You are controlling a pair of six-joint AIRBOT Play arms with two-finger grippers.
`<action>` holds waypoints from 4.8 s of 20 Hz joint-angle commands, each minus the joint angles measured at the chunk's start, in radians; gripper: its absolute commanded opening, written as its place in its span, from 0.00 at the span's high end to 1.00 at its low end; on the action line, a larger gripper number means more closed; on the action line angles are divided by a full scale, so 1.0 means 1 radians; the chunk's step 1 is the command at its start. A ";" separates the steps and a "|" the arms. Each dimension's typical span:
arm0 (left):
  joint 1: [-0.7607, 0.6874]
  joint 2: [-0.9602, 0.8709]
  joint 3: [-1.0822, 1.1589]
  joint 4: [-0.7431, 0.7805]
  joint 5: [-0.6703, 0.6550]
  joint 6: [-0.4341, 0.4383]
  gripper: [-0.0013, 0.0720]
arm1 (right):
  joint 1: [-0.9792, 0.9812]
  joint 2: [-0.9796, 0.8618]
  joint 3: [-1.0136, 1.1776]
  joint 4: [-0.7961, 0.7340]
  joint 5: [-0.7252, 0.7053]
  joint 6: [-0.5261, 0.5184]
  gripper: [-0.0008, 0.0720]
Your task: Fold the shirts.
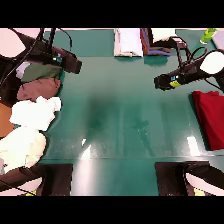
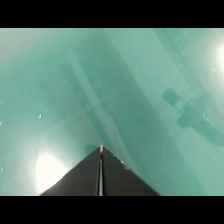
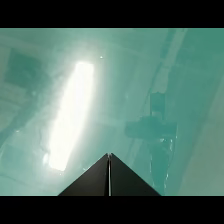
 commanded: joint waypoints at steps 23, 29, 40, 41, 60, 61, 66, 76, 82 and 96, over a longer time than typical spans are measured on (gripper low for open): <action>0.570 -0.630 0.003 0.206 0.552 -0.136 0.23 | 0.001 -0.003 0.000 0.000 -0.007 0.000 0.95; 0.570 -0.636 0.019 0.208 0.548 -0.129 0.95 | 0.001 -0.003 0.001 0.000 -0.012 0.000 0.95; 0.465 -0.165 0.431 0.206 0.153 0.030 0.95 | -0.018 -0.002 0.441 -0.012 -0.016 0.000 0.95; 0.439 -0.103 0.431 0.206 0.121 0.035 0.95 | -0.029 -0.002 0.488 -0.011 -0.017 0.000 0.95; -0.481 -0.275 0.078 0.043 -0.115 0.071 0.21 | -0.045 -0.008 0.718 -0.009 0.058 0.000 0.95; -0.456 -0.275 0.078 0.077 -0.118 0.055 0.21 | -0.045 -0.008 0.718 -0.009 0.069 0.000 0.95; -0.105 -0.244 0.077 0.135 -0.178 -0.022 0.21 | -0.045 -0.008 0.717 -0.009 0.078 0.000 0.95; 0.139 -0.462 -0.068 0.014 -0.116 -0.051 0.21 | -0.045 -0.023 0.715 -0.008 0.089 0.000 0.95; 0.139 -0.531 -0.082 -0.099 -0.077 -0.050 0.21 | -0.045 -0.086 0.715 -0.001 0.150 0.001 0.95; 0.134 -0.507 -0.006 -0.090 -0.071 0.003 0.95 | -0.147 -0.137 0.397 -0.012 0.273 0.001 0.95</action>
